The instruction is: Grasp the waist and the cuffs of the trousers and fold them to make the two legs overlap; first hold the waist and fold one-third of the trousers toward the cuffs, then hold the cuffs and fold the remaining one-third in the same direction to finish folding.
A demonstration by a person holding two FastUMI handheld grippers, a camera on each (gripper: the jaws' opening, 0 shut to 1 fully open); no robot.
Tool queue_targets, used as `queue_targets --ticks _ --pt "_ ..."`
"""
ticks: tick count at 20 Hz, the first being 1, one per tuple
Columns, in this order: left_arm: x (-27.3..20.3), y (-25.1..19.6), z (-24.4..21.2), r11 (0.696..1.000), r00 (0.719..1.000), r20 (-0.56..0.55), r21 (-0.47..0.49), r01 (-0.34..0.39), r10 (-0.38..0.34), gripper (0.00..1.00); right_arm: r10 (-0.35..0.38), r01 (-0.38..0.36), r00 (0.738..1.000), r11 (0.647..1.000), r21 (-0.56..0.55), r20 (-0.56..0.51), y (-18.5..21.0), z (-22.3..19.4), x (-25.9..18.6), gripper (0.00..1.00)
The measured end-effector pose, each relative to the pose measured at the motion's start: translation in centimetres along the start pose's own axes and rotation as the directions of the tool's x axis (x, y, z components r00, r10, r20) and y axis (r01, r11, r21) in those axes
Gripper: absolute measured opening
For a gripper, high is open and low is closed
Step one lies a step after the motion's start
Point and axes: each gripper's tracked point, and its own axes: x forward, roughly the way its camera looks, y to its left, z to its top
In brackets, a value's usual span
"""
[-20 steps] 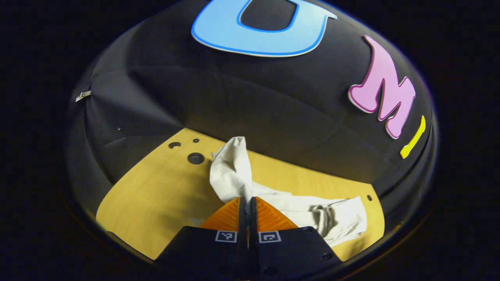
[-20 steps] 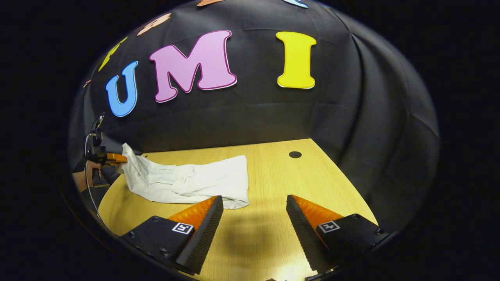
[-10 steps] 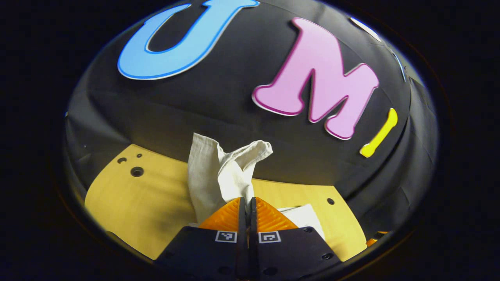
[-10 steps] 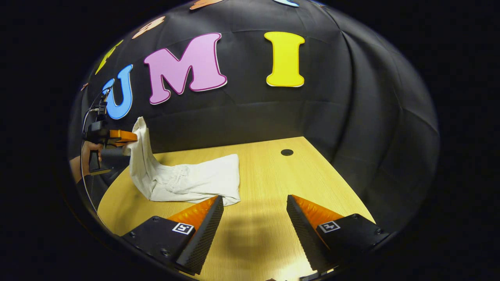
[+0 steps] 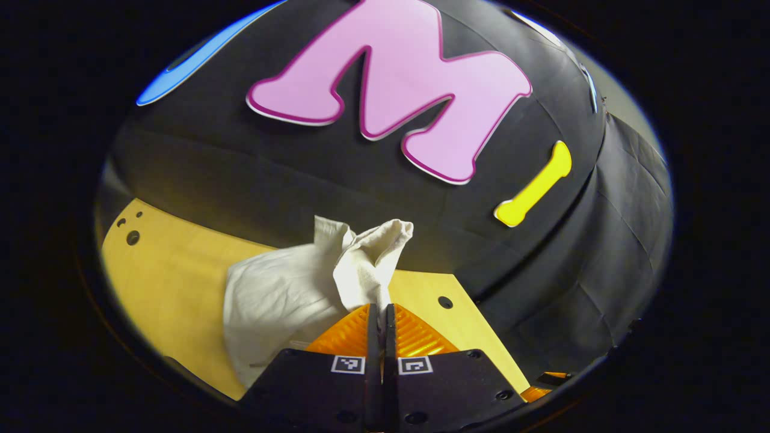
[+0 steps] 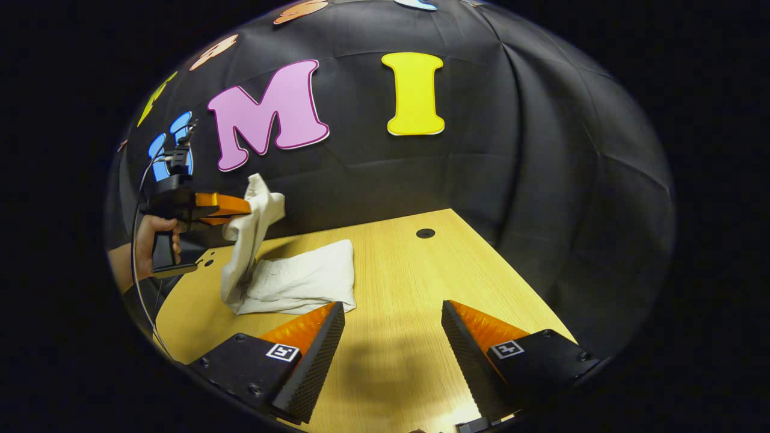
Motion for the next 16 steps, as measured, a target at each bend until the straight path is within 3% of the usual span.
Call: queue_targets --ticks 5,10,13,14,16 --pt "3.3 -4.0 -3.8 0.998 0.995 -0.081 -0.004 0.062 -0.062 0.06 0.006 -0.006 1.0 1.0 -0.005 -0.014 -0.1 -0.8 -1.1 0.98" --pt "4.5 -4.8 -6.4 0.997 0.987 -0.147 -0.037 0.06 -0.065 0.06 0.01 -0.01 1.0 1.0 0.003 -0.019 0.1 -0.9 -1.7 0.99" --pt "4.1 -4.9 -6.5 0.998 0.987 -0.145 -0.017 0.066 -0.068 0.15 0.008 -0.008 1.0 1.0 0.005 -0.018 0.2 -0.7 -2.2 0.99" --pt "3.4 -5.1 -6.5 0.997 0.986 -0.145 -0.006 0.079 -0.079 0.34 0.009 -0.009 1.0 1.0 0.005 -0.014 0.3 -0.5 -2.3 0.99" --pt "1.8 -5.4 -6.3 0.996 0.988 -0.137 0.039 0.081 -0.075 0.44 0.005 -0.005 1.0 1.0 0.001 -0.004 0.4 0.0 -3.0 0.99"
